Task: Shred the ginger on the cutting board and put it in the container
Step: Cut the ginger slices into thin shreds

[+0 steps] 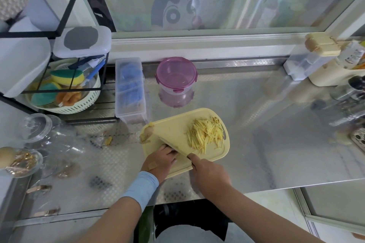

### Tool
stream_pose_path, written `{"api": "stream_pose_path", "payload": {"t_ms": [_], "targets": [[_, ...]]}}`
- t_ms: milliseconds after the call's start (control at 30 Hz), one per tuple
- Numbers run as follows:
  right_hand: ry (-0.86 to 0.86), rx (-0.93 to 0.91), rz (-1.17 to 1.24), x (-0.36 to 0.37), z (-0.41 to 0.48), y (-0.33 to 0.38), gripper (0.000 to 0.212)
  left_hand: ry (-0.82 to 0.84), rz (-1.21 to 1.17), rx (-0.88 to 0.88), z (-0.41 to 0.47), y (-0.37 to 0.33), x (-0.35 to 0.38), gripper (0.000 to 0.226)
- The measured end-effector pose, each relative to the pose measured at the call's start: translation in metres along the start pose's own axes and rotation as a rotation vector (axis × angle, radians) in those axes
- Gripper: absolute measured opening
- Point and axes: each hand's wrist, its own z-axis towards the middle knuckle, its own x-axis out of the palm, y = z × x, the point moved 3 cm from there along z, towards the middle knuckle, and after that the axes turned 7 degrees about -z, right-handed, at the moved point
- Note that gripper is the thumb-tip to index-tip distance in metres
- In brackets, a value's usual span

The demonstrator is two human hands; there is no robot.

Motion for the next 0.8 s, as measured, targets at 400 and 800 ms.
{"api": "stream_pose_path", "payload": {"t_ms": [400, 800], "targets": [[0.131, 0.002, 0.013, -0.003, 0.016, 0.002, 0.028, -0.012, -0.067, -0.056, 0.006, -0.007, -0.003, 0.051], [0.105, 0.028, 0.034, -0.001, 0.009, 0.001, 0.031, 0.001, -0.029, -0.059, 0.004, -0.010, -0.009, 0.047]]}}
